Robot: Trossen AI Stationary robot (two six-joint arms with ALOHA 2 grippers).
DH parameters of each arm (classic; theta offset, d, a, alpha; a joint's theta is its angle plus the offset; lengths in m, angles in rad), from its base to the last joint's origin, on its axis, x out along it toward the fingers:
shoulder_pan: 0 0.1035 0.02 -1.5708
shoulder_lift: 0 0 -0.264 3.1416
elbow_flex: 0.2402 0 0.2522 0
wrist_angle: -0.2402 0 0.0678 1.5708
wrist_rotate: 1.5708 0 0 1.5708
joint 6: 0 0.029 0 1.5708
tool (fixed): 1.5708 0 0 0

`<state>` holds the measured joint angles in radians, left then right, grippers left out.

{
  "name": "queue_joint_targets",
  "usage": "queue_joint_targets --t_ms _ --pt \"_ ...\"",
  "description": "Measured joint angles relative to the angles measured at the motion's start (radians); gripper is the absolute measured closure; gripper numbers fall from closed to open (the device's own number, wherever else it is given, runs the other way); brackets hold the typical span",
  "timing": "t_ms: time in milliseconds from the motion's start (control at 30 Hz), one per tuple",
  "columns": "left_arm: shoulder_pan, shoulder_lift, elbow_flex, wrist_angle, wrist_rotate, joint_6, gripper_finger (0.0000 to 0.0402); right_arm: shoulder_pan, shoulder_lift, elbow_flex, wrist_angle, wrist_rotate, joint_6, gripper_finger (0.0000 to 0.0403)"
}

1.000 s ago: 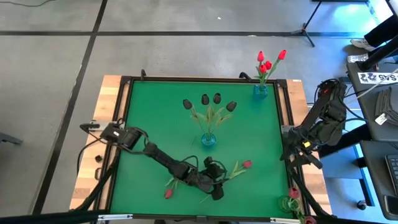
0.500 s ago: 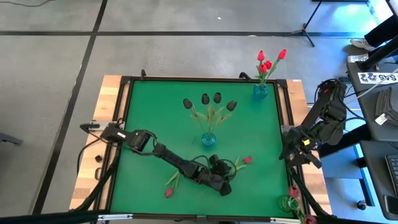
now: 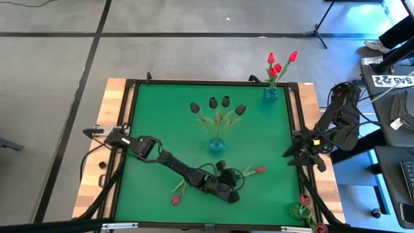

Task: Sort flowers into vase by color
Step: Put the pink tulip into the green vase

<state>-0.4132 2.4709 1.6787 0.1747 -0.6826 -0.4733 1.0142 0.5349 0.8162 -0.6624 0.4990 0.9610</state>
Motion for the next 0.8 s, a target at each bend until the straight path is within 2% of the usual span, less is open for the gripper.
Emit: queue_joint_targets --t_ms 233,367,567,633,700,800 --pt "-0.026 -0.142 0.004 0.103 -0.144 0.111 0.0393 0.0 0.045 0.0 0.011 0.127 -0.087 0.0189" --pt "-0.043 -0.18 0.002 0.262 -0.175 0.282 0.0394 0.0 0.084 0.0 0.015 0.219 -0.182 0.0189" --pt "-0.116 -0.2 0.003 0.566 -0.28 0.606 0.0394 0.0 0.139 0.0 0.016 0.179 -0.209 0.0189" --pt "-0.139 -0.199 0.002 0.685 -0.274 0.681 0.0395 0.0 0.157 0.0 0.02 0.174 -0.21 0.0189" --pt "-0.155 -0.202 0.003 0.808 -0.217 0.761 0.0394 0.0 0.182 0.0 0.03 0.174 -0.222 0.0189" --pt "-0.167 -0.202 -0.001 0.928 -0.181 0.846 0.0393 0.0 0.228 0.0 0.116 0.197 -0.279 0.0189"
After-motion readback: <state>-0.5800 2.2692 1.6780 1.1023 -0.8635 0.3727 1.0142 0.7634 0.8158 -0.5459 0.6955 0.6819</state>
